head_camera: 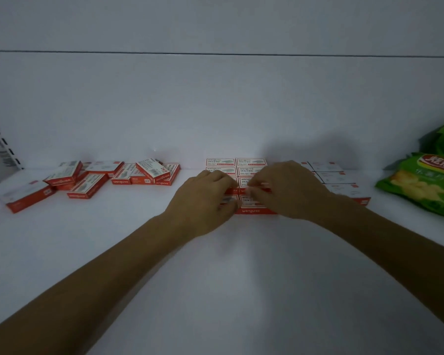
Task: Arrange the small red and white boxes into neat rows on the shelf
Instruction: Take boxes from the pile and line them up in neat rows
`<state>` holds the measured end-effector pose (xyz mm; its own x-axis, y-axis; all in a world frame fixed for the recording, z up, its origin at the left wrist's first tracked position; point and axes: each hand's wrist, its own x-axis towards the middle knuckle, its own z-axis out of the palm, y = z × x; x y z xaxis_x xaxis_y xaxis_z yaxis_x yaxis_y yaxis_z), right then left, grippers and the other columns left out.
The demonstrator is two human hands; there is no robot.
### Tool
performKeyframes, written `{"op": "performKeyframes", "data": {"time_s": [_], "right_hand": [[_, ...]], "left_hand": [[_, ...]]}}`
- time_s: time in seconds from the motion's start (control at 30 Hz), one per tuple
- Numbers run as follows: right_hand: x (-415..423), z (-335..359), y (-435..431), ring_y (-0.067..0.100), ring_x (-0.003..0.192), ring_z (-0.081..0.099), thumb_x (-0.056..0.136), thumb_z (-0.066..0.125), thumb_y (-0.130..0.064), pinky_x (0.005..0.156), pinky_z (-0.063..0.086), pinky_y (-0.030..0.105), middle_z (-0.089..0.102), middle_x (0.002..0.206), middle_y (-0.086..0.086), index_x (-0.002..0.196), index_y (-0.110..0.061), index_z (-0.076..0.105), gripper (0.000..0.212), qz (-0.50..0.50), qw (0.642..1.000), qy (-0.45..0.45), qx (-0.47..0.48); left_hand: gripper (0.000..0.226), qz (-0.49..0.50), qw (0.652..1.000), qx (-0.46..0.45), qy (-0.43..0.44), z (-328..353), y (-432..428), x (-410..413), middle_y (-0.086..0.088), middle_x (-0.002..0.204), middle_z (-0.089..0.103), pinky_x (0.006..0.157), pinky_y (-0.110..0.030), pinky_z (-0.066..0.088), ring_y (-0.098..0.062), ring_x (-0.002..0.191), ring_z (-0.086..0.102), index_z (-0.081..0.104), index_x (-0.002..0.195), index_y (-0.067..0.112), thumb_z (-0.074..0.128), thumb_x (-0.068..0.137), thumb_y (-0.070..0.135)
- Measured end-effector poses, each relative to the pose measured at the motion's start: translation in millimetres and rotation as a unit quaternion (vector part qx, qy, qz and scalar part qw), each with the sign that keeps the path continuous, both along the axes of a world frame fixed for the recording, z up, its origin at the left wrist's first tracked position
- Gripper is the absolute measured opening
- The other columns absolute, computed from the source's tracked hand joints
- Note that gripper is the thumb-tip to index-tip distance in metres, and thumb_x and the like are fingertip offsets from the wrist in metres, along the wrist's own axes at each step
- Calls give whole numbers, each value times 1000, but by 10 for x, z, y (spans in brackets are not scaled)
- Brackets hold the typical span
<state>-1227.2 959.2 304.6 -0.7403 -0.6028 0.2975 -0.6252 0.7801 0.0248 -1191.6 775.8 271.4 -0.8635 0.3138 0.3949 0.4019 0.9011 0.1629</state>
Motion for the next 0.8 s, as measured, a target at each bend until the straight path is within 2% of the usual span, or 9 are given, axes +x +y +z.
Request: {"op": "performKeyframes", "data": {"time_s": [0.17, 0.33, 0.5, 0.67, 0.8], "right_hand": [[146, 80, -243, 18, 95, 59, 90, 47, -48, 89, 40, 35, 68, 108, -1, 114, -25, 63, 37, -2, 998, 53, -42], [269, 72, -727, 15, 100, 56, 90, 47, -47, 88, 34, 31, 67, 110, -4, 111, -28, 65, 34, 29, 997, 33, -61], [411, -76, -1454, 13, 105, 57, 88, 50, -48, 96, 33, 30, 66, 115, -6, 113, -26, 64, 36, 81, 993, -4, -87], [560, -177, -2155, 19, 88, 66, 82, 55, -46, 86, 48, 32, 72, 98, 1, 101, -17, 71, 38, 143, 985, -18, -94], [652, -258, -2631, 24, 87, 66, 78, 58, -39, 79, 52, 39, 72, 95, 4, 98, -12, 71, 36, 183, 977, -5, -111]], "left_hand": [[46, 7, 999, -35, 15, 196, -278, 147, 4, 131, 52, 87, -33, 44, -17, 117, 46, 48, 130, 22, 52, 89, 43], [47, 51, 998, -32, 4, 218, -836, 375, 8, 137, 48, 89, -28, 43, -13, 121, 45, 46, 132, 28, 47, 90, 48], [43, 97, 995, -20, 8, 156, -1497, 704, 7, 135, 50, 90, -30, 43, -15, 121, 46, 49, 130, 29, 48, 90, 45], [42, 151, 988, -14, 19, 104, -2206, 995, 6, 134, 52, 93, -30, 41, -16, 121, 46, 52, 127, 26, 52, 89, 44], [58, 202, 978, 11, 57, -17, -2734, 1151, -2, 140, 44, 99, -38, 40, -23, 126, 41, 41, 137, 21, 54, 86, 45]]}}
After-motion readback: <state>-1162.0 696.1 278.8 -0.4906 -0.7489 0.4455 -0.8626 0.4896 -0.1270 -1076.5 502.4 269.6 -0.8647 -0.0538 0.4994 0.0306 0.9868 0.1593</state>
